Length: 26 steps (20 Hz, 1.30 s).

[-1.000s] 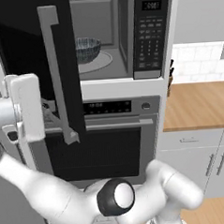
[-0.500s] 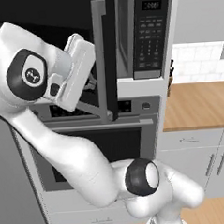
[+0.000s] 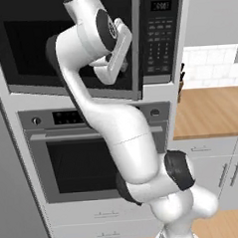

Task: Open the microwave, place the bowl with waffle inside the microwave, then close the microwave door and turn it on.

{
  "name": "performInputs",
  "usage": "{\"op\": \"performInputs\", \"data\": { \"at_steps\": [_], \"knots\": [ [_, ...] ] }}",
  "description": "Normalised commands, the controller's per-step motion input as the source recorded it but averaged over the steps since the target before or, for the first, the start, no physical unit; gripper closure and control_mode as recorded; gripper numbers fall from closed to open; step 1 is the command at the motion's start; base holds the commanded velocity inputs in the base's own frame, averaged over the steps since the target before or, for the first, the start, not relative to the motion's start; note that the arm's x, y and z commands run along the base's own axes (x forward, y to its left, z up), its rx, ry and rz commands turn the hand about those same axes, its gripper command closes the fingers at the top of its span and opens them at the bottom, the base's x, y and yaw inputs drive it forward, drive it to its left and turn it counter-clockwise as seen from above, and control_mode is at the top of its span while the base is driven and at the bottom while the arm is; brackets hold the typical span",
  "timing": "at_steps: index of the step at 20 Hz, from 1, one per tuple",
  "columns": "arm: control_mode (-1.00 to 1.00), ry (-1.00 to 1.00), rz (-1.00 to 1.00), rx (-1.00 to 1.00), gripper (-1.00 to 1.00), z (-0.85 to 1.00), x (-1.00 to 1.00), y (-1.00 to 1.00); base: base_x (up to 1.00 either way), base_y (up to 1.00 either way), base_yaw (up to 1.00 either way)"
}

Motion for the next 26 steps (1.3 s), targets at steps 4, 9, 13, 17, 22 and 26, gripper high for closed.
{"op": "performInputs", "data": {
  "at_steps": [4,9,13,17,22,26],
  "knots": [
    [-1.00,0.07,0.40,0.01,1.00,-0.04,1.00,-0.88,0.00,0.00,0.00],
    [-1.00,0.08,0.48,0.00,1.00,-0.16,1.00,-0.61,0.00,0.00,0.00],
    [-1.00,0.02,0.49,0.00,1.00,-0.26,1.00,-0.48,0.00,0.00,0.00],
    [-1.00,0.06,0.48,-0.10,1.00,-0.64,1.00,-0.32,0.00,0.00,0.00],
    [-1.00,-0.08,0.54,-0.57,1.00,-1.00,0.29,0.51,0.00,0.00,0.00],
    [-1.00,-0.25,0.44,-0.62,1.00,-1.00,-0.21,0.99,0.00,0.00,0.00]
  ]
}}
